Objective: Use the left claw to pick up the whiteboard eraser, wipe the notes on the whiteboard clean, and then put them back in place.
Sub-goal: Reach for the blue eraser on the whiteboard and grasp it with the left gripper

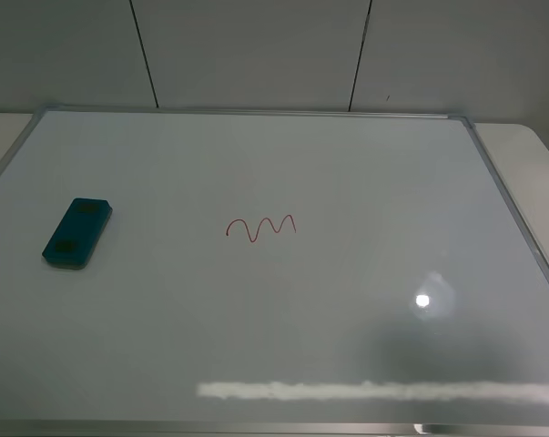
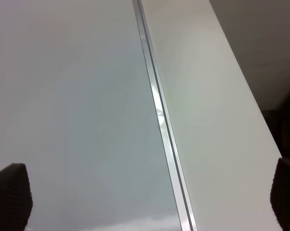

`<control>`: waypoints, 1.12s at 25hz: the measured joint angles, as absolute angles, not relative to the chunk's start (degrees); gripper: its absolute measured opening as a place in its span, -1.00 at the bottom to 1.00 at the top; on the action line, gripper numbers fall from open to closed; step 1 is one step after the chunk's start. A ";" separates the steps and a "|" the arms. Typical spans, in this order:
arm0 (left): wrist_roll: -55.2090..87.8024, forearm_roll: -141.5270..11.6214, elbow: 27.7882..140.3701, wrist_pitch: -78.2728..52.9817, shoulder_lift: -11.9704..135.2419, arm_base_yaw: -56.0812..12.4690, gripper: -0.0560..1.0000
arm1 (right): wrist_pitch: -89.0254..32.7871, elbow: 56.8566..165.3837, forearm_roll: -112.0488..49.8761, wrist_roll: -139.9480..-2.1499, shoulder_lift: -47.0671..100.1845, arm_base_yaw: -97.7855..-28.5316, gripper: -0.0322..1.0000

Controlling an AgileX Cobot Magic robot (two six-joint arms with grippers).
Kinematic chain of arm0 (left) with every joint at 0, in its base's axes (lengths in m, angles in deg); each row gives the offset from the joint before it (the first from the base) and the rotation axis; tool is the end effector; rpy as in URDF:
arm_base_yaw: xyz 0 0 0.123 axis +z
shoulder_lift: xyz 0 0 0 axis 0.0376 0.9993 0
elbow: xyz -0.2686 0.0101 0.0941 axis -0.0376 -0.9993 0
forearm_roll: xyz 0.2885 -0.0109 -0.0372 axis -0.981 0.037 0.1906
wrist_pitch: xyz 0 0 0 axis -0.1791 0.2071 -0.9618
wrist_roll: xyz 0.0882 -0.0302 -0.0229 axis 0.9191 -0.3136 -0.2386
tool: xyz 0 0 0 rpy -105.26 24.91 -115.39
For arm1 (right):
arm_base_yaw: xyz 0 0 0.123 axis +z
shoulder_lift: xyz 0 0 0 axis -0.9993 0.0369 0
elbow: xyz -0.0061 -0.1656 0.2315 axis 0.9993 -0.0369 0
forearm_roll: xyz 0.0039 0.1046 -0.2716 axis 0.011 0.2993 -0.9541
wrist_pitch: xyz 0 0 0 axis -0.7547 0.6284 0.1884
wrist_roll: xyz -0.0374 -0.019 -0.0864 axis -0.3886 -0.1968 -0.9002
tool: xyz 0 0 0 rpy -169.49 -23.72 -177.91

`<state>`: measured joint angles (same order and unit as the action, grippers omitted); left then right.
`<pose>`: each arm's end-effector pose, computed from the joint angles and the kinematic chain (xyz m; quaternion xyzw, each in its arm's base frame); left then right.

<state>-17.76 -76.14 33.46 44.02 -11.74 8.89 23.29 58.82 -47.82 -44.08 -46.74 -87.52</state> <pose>0.0336 0.0005 0.2965 -0.0490 0.8480 0.0109 0.5276 0.0360 -0.0127 0.2909 0.0302 0.8522 -0.0568 0.5192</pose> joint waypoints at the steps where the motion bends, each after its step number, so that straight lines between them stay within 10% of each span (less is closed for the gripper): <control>1: -17.76 -76.14 33.46 44.02 -11.74 8.89 0.99 | 23.29 58.82 -47.82 -44.08 -46.74 -87.52 0.98; 28: -16.36 -75.03 37.43 37.04 7.09 8.89 0.99 | 23.29 58.82 -47.82 -44.08 -46.74 -87.52 0.98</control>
